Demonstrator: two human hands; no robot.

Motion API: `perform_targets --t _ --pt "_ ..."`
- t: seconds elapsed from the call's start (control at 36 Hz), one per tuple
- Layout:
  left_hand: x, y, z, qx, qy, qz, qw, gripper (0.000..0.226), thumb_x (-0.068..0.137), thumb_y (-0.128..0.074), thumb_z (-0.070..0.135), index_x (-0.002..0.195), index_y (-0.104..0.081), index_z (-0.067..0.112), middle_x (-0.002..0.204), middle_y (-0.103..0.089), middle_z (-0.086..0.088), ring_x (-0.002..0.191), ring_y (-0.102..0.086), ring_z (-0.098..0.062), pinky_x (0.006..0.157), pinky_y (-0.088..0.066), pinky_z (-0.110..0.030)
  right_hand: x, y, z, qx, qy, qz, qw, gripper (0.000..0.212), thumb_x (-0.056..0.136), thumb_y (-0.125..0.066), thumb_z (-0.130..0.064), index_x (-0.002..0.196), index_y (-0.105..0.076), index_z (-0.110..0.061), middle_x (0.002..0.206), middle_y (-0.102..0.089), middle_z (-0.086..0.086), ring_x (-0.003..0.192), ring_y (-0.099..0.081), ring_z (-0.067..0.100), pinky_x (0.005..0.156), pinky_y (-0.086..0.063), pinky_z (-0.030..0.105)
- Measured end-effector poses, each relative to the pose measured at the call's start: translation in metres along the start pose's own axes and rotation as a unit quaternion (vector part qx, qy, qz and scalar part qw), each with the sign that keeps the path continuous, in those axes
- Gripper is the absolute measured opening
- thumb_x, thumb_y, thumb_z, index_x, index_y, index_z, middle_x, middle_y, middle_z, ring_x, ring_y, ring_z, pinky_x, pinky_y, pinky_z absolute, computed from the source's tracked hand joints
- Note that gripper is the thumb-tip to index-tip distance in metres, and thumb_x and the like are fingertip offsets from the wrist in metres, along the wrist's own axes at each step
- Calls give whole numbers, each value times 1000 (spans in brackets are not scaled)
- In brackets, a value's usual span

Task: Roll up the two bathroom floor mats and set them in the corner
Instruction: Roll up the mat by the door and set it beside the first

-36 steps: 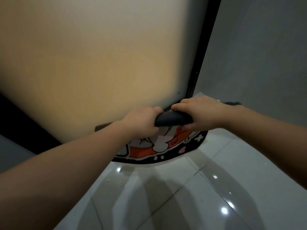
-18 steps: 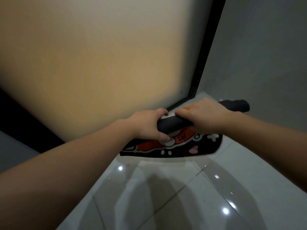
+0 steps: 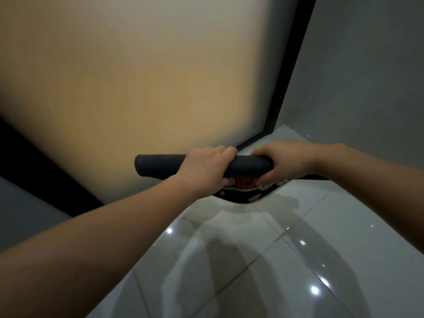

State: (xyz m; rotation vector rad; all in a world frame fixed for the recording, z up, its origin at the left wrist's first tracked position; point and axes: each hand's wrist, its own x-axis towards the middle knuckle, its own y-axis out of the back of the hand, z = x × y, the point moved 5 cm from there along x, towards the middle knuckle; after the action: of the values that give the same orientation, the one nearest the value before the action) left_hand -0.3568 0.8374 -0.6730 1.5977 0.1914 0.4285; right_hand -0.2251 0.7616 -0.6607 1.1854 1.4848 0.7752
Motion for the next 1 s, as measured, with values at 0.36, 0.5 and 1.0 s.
perform_targets --t 0.36,0.5,1.0 --pt "2 -12 -11 -166 56 -112 978 43 73 -68 49 109 -52 31 99 -67 4 89 -62 -22 71 -47 -32 -4 -2 -13 -286 145 203 925 49 79 -62 -47 118 -51 -19 96 -64 3 84 -63 27 63 -50 37" --pt "-3 -13 -10 -23 -5 -28 999 41 79 -60 37 114 -45 24 109 -62 0 97 -60 -27 71 -47 -37 2 -8 -7 -121 16 69 990 62 70 -62 -64 122 -46 -34 108 -61 -4 97 -60 22 81 -51 41" --pt "0 -20 -16 -214 67 -145 964 50 72 -69 50 115 -48 35 94 -59 12 83 -55 -16 69 -41 -29 -8 -7 -18 -288 148 259 910 34 79 -62 -38 103 -56 -16 81 -63 5 69 -61 28 57 -48 36"
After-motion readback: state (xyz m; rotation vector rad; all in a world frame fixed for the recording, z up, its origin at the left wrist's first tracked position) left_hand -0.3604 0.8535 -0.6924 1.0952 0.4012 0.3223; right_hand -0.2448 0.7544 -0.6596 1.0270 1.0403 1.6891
